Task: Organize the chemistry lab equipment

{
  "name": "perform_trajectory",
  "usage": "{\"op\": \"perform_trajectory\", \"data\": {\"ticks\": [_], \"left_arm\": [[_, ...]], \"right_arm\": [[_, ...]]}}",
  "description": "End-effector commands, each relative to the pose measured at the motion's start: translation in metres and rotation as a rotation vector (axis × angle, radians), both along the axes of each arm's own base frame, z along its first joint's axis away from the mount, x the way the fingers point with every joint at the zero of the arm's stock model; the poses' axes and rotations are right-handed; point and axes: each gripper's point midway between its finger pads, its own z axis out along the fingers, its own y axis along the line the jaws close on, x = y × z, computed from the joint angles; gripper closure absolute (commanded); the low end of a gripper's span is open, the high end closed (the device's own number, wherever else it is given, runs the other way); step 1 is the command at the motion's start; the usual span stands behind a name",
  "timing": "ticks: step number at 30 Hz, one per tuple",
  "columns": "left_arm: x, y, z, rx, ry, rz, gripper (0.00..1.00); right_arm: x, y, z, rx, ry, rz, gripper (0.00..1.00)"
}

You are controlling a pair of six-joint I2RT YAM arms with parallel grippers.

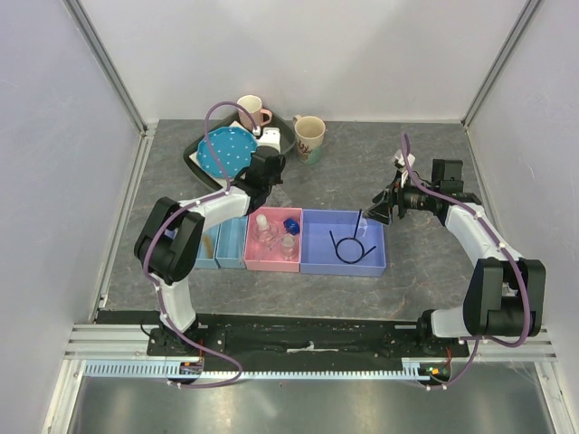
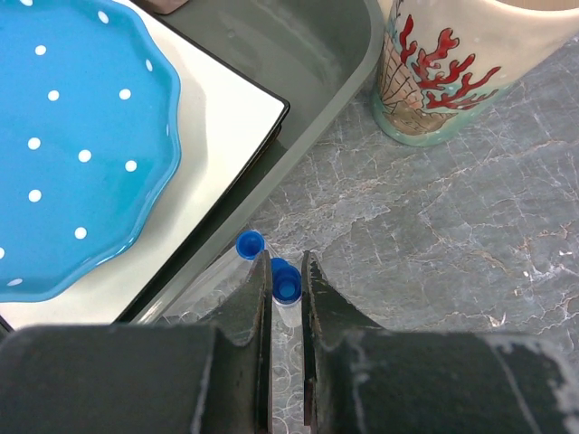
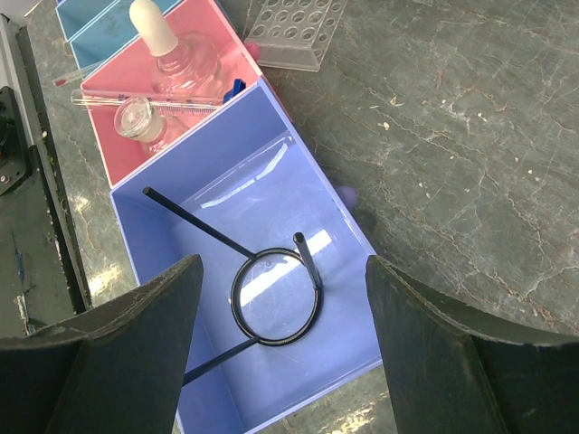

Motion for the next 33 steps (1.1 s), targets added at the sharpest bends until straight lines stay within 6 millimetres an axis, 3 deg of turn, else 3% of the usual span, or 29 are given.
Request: {"op": "perform_trajectory", "data": {"ticks": [1,25,33], "left_arm": [[0.017,-0.005,0.02,-0.051,-0.067,0.025,0.98],[0.011,-0.006,0.001,-0.09,-0.014,0.032,0.98],[0.017,-0.004,0.006,-0.061,-0.038,0.039,0.98]], "right_arm": [[0.009,0.001,0.015,0.006,-0.064,0.031,0.2],[0.007,0.002,0.015,0.006,-0.063,0.044,0.2],[0.007,0.002,0.016,0.005,-0.065,0.05,0.2]]}}
